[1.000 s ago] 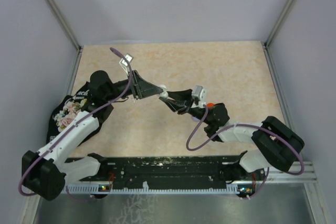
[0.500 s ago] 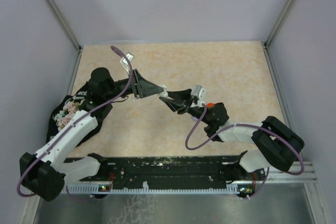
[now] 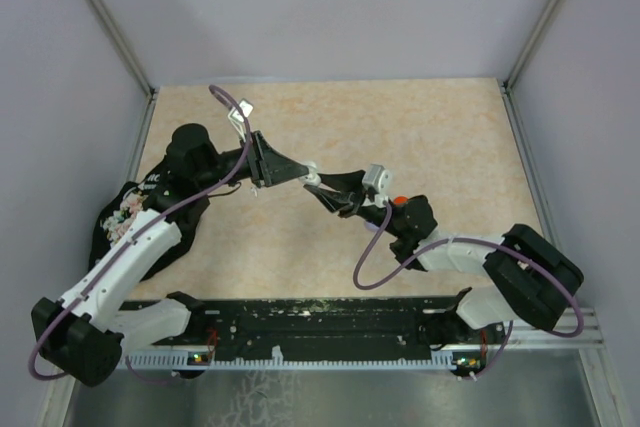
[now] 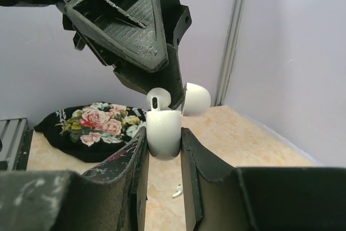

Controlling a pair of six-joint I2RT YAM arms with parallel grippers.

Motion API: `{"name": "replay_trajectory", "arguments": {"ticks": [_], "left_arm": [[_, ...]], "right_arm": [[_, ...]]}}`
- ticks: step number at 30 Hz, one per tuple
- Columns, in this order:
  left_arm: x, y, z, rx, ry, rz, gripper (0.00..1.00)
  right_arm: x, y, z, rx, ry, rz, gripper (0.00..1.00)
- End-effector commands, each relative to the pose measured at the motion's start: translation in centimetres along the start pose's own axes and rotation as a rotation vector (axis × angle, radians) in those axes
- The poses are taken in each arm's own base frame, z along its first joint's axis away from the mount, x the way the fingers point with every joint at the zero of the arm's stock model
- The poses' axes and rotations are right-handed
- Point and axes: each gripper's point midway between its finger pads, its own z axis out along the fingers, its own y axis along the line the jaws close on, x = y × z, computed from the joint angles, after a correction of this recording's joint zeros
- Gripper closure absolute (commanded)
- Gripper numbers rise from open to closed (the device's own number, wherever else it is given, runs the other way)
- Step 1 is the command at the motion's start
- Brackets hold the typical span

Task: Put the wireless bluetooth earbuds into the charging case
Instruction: Place the earbud in the charging case, then adjust the earbud with the charging case.

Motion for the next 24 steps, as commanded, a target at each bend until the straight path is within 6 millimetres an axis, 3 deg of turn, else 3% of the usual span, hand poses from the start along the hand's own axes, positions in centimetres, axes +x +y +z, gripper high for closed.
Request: {"name": "replay_trajectory", "arguments": {"ticks": [1,9,16,24], "left_arm": [[-0.8,-0.4,-0.4,-0.028,-0.016,0.048,0.53],[-1.0,-1.0,-0.8,-0.047,0.01,0.077,0.54],[-0.6,-1.8,-0.8,-0.007,0.044,0.094,0.63],[0.1,-2.2,-0.7,0.015,0.081,0.092,0.64]], "right_arm": [[-4.6,0.6,1.1,-0.045,-0.13,-0.063,1.0],[-4.3,0.5,1.3,-0.047,-0.112,-0.079,1.0],[-3.7,0.5,1.5,-0.053,-0.097,-0.076,1.0],[-3.4,0.5,1.8,-0.06,-0.085,-0.075,1.0]]}}
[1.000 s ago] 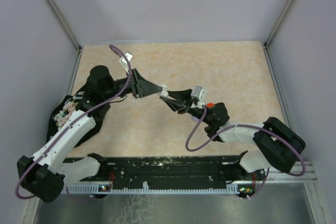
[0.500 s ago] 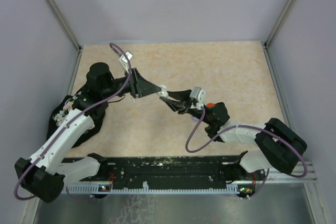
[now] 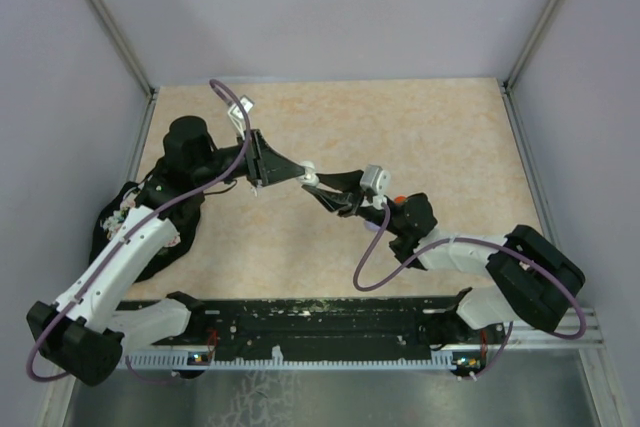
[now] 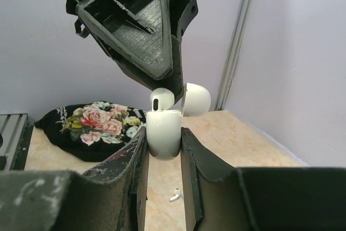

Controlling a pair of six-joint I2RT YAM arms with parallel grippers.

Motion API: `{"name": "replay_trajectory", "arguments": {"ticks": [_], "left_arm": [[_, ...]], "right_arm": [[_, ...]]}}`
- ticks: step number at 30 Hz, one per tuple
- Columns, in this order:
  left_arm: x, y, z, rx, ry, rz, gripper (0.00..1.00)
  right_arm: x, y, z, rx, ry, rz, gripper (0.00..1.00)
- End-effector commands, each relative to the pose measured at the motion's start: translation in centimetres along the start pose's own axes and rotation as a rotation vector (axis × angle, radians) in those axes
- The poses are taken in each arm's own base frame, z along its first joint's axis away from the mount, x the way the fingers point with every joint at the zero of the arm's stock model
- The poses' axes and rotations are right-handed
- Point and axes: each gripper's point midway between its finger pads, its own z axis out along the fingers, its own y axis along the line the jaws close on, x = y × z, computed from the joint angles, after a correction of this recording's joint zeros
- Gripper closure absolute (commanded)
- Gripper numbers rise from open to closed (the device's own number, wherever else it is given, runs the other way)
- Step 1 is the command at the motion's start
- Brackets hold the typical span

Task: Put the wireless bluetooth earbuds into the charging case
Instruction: Adjust the earbud with the charging case.

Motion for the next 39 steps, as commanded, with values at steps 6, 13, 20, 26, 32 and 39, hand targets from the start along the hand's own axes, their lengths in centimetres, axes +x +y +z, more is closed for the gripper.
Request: {"name": "replay_trajectory", "arguments": {"ticks": [6,13,20,26,32,39], "left_arm": [[0.3,-2.4,0.2,0.098,0.056,0.07,0.65],[0.1,-3.5,0.3,0.148,0.059,0.17,0.65],[0.0,-3.0,0.2,0.131,0.052,0.237,0.66],[-0.1,-2.7,-0.1,0.106,0.051,0.29,0.66],[0.0,-2.6,-0.4,0.1,0.049,0.33,0.66],[0.6,-3.6,-0.6,0.189,0.06,0.375,0.66]], "right_arm": [[-2.4,0.3,1.5,-0.043,-0.071,-0.031,1.0],[-1.9,1.0,1.7,-0.079,-0.051,-0.007,1.0],[-2.2,1.4,1.7,-0.099,-0.056,0.029,1.0],[-2.4,1.7,1.6,-0.116,-0.058,0.09,1.0],[-2.8,2.3,1.5,-0.176,-0.046,0.16,1.0],[-2.8,3.3,1.6,-0.255,-0.03,0.218,1.0]]}}
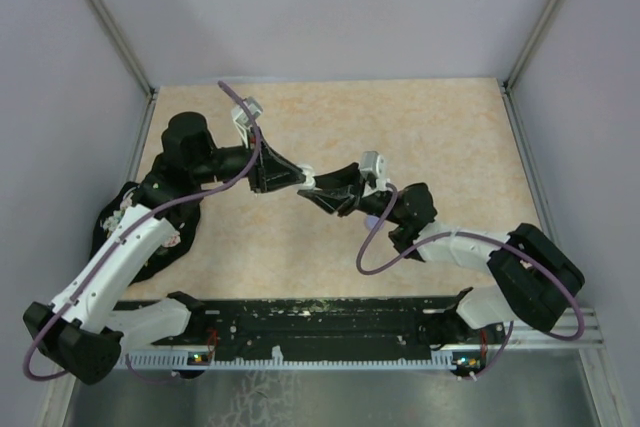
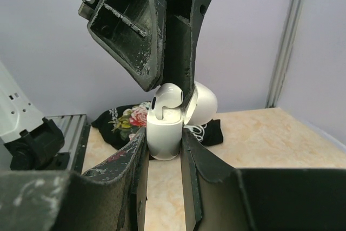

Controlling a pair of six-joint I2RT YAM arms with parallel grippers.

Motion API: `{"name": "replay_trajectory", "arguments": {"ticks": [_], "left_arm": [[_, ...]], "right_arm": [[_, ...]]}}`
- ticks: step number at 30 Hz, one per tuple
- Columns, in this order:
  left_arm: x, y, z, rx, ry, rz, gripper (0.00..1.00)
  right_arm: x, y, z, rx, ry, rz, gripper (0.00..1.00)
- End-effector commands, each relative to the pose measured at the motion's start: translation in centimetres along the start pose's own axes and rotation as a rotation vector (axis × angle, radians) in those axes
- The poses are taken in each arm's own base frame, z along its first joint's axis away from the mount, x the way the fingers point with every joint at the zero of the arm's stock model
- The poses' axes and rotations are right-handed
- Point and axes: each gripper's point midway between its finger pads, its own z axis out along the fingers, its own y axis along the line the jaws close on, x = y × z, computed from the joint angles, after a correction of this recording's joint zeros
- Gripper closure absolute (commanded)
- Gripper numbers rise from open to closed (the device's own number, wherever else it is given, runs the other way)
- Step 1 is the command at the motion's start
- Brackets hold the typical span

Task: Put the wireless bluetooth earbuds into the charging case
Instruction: Adjust the earbud with the charging case.

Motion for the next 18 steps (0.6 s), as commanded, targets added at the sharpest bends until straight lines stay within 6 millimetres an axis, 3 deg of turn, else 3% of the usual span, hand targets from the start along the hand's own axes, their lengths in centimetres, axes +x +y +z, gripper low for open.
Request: {"name": "replay_trajectory", "arguments": {"ticks": [1,9,18], "left_arm": [[-0.62,-2.14,-0.21,0.103,-0.019,0.098,0.66],[-0.07,-2.45,-0.32,0.142,-0.005,0.15,0.64],[-0.02,-2.39,-0.6,0.124,-0.001,0.168,0.57]], "right_arm": [[-2.03,1.98,1.23,-0.131,-0.044,0.03,1.0],[-2.06,2.86,1.38,-0.187,-0.036,0.053,1.0],[-2.43,2.36,1.33,-0.17,-0.048,0.045,1.0]]}}
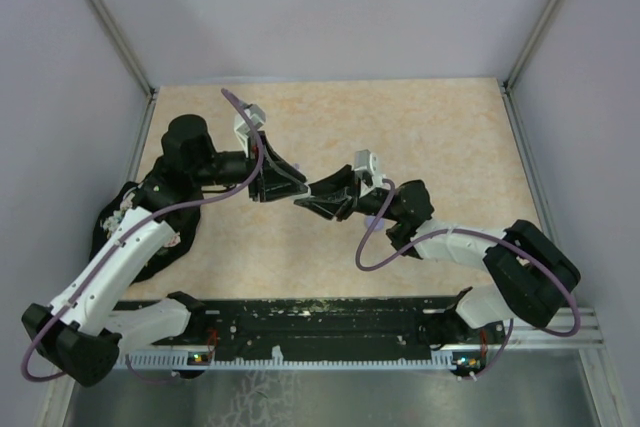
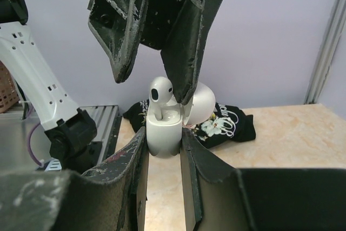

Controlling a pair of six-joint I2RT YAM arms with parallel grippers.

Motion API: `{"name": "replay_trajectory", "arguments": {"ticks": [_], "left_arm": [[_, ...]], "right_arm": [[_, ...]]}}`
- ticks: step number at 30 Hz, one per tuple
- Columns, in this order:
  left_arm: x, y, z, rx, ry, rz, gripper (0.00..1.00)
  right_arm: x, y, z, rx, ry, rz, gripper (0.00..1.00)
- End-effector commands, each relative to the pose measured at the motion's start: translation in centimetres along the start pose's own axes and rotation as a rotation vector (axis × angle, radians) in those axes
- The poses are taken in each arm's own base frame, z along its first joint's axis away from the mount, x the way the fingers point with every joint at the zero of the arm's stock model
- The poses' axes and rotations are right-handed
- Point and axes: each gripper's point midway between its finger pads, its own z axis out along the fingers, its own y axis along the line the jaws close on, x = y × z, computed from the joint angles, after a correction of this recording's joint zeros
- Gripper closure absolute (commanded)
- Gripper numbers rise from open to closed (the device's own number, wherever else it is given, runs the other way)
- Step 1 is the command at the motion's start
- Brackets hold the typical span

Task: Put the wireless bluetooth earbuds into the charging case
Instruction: Adjust the earbud with the charging case, then pick up the earbud from the center of the board.

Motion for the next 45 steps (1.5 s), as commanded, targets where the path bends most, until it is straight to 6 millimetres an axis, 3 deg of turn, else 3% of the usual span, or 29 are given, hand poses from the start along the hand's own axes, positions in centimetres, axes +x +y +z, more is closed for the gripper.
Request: {"name": "replay_trajectory", "arguments": {"ticks": [1,10,18,21,24,32,39,45], "left_arm": [[-0.5,-0.5,-0.3,0.007,-0.014,0.056,0.57],[-0.8,0.3,-0.3,-0.044,-0.027,0.051,0.52],[-3.6,-0.2,-1.2,-0.111,-0.1,0.097,0.47],[-3.4,2.1,-2.0,-0.264,-0.099,0.073,0.46],[-2.3,5.6,-3.3,-0.474,-0.089,0.008,0.44],[3.0,13.6,-6.9,-0.903,0.02,-0.133,0.42],[8.4,20.0,-9.5,-1.116,0.18,-0.23,0.42],[11.9,25.2,-11.5,-1.172,0.283,-0.339,0.45]], "right_arm": [[-3.1,0.5,1.0,-0.052,-0.078,-0.064,1.0],[-3.1,0.2,1.1,-0.047,-0.079,-0.069,1.0],[-2.3,-1.6,-0.5,0.045,-0.072,-0.076,1.0],[-1.8,-2.7,-1.8,0.124,-0.063,-0.092,1.0],[-1.0,-3.9,-3.1,0.21,-0.032,-0.114,1.0],[1.0,-5.0,-6.1,0.331,0.09,-0.192,1.0],[1.4,-5.3,-7.3,0.368,0.153,-0.234,1.0],[1.7,-5.8,-7.4,0.377,0.186,-0.263,1.0]]}}
